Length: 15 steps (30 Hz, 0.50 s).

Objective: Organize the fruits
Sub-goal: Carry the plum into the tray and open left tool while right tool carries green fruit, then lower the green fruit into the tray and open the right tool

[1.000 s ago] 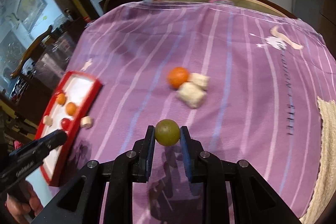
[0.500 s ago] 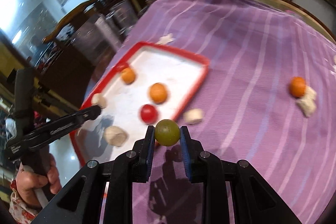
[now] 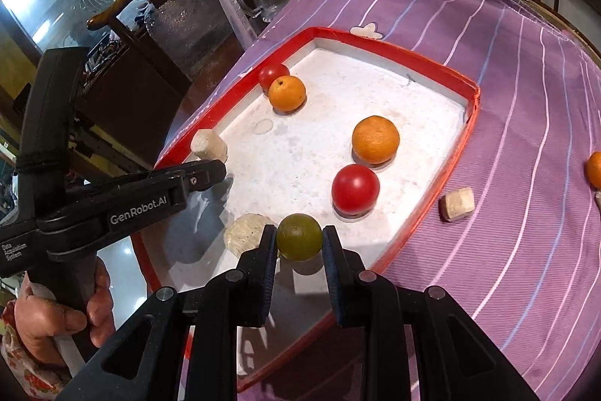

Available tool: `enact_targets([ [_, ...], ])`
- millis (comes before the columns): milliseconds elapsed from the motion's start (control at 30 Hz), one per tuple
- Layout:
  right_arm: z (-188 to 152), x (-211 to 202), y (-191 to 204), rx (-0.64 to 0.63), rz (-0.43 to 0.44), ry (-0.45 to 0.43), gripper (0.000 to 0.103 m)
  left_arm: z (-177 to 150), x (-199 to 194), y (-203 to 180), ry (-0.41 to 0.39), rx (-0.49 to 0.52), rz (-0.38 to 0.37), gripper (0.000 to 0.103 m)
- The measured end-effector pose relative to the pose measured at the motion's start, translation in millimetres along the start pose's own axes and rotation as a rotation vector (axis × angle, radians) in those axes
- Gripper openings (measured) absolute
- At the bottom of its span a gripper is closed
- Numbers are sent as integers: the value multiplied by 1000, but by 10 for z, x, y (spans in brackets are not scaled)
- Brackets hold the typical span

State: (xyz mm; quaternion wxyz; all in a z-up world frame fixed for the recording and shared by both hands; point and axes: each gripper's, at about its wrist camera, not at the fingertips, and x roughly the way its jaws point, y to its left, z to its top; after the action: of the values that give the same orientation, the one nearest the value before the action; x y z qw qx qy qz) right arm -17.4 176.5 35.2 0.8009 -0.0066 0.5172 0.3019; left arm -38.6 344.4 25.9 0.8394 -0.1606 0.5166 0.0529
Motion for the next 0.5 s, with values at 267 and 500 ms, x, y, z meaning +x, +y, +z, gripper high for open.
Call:
enact_targets([
  [267, 16, 8, 29, -5, 11, 3, 28, 46, -140, 66, -38, -46, -26, 54],
  [500, 1, -198, -43, 11, 16, -42, 28, 88, -339, 168, -80, -128, -46, 61],
])
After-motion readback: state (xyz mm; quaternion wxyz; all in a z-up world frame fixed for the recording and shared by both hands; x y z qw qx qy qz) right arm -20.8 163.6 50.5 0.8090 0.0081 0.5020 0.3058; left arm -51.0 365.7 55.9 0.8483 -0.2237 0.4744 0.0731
